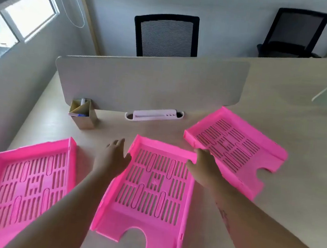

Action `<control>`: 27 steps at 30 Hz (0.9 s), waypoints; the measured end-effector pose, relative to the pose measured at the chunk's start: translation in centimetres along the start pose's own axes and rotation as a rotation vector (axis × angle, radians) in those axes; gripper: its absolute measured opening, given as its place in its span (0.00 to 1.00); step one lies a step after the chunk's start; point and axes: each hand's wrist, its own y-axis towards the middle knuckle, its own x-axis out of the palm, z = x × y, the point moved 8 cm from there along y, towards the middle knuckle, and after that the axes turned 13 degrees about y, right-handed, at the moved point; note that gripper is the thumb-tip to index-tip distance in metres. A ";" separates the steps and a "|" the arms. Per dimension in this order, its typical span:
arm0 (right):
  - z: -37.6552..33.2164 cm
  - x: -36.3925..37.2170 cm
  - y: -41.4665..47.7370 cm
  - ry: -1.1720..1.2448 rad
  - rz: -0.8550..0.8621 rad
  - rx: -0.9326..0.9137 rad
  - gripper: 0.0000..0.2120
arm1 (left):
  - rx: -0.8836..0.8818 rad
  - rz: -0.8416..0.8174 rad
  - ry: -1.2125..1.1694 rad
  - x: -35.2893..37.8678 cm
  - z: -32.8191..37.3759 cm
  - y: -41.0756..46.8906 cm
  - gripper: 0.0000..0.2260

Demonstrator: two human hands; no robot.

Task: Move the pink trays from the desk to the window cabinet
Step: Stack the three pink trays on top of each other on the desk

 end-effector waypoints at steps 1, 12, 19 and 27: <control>1.1 0.7 -0.6 -0.004 0.007 0.043 0.22 | -0.028 -0.031 0.006 0.8 -0.6 -0.5 0.28; 6.6 7.5 -6.4 0.237 0.014 0.414 0.33 | -0.242 -0.147 -0.154 7.6 -4.7 -4.2 0.13; 4.1 7.0 -1.5 0.133 0.023 0.330 0.29 | -0.334 -0.106 -0.252 8.0 -5.8 -5.2 0.15; 4.2 6.8 1.4 0.166 -0.015 0.276 0.29 | -0.424 -0.088 -0.360 8.3 -5.5 -5.1 0.11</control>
